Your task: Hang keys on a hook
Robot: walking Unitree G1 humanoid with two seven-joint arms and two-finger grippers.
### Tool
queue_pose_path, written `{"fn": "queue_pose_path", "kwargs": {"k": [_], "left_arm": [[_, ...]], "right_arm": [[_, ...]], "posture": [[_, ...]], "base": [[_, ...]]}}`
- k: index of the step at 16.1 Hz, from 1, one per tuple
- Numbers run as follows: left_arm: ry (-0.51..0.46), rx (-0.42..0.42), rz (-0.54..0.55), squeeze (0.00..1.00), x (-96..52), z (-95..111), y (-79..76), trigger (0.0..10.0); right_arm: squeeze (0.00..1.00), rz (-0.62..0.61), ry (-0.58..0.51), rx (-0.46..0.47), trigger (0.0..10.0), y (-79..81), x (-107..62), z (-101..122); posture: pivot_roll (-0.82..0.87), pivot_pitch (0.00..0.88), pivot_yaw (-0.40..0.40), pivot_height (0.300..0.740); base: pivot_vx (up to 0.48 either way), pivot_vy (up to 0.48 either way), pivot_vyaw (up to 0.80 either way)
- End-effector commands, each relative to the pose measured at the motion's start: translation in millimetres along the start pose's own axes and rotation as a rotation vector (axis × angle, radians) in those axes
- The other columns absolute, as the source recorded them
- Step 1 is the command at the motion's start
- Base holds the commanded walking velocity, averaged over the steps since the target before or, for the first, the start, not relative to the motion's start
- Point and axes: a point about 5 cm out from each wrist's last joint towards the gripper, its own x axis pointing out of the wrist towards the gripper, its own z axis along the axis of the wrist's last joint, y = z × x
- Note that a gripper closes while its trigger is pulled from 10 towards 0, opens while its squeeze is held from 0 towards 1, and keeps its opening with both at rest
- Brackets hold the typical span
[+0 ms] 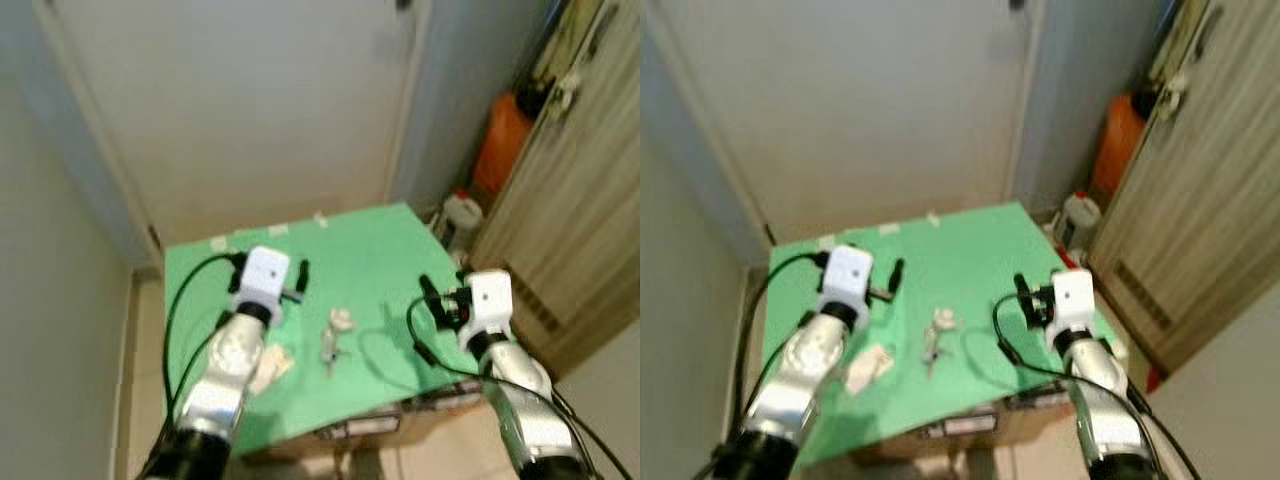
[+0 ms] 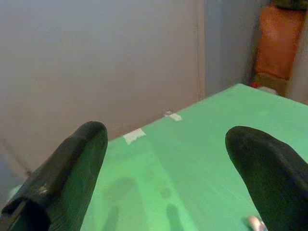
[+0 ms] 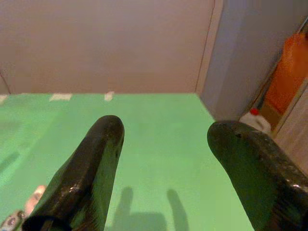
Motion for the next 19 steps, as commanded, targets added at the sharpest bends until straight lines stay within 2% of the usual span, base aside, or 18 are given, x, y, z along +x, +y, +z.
{"fn": "queue_pose_path", "kwargs": {"k": [1, 4, 6, 7, 9, 10, 12, 15, 19], "left_arm": [[0.008, -0.003, 0.023, 0.00, -0.6, -1, 2.5, 10.0], [0.002, -0.022, 0.020, 0.00, -1.4, 0, -2.7, 10.0], [-0.005, -0.012, 0.035, 0.00, -0.3, 2, 0.1, 10.0], [0.000, -0.009, 0.049, 0.00, 0.6, 1, 3.4, 10.0], [-0.014, 0.036, -0.027, 0.00, 6.5, 3, 2.5, 10.0], [0.017, 0.028, 0.017, 0.00, 16.2, 1, 10.6, 10.0], [0.007, 0.057, 0.008, 0.00, 20.0, 3, 9.0, 10.0], [0.069, 0.001, -0.031, 0.00, 24.3, -13, -13.4, 10.0], [0.138, 0.001, -0.022, 0.00, 19.6, -33, -26.5, 10.0]], "right_arm": [[0.00, 0.014, 0.005, 0.005, 10.0, 3.6, -0.7, 0], [0.00, 0.027, 0.000, 0.003, 10.0, 2.1, -2.8, 1], [0.00, 0.045, 0.012, -0.026, 10.0, 3.1, -1.9, 2], [0.00, 0.048, 0.004, -0.013, 10.0, 4.4, -1.3, 2], [0.00, 0.043, -0.003, -0.006, 10.0, 4.8, 0.8, 5], [0.00, 0.049, -0.007, -0.013, 10.0, 4.1, 0.2, 6], [0.00, 0.049, -0.007, -0.017, 10.0, 2.9, -4.0, 6], [0.00, 0.058, 0.046, -0.059, 10.0, -9.6, -34.3, 1], [0.00, 0.029, 0.079, -0.102, 10.0, -30.6, -58.1, 4]], "posture": [[-0.04, 0.000, -0.004, 0.740], [-0.04, 0.000, -0.007, 0.740], [-0.04, 0.000, -0.014, 0.740], [-0.04, 0.000, -0.014, 0.740], [-0.04, 0.000, -0.013, 0.740], [-0.04, 0.000, -0.014, 0.740], [-0.05, 0.000, -0.021, 0.740], [-0.12, 0.046, -0.057, 0.740], [-0.20, 0.093, -0.071, 0.740]], "base": [[0.000, 0.000, 0.00], [0.000, 0.000, 0.00], [0.000, 0.000, 0.78], [0.000, 0.000, 0.78], [0.000, 0.000, 0.00], [0.000, 0.000, 0.00], [0.000, 0.000, 0.00], [0.000, 0.000, 0.00], [0.000, 0.000, 0.00]]}}
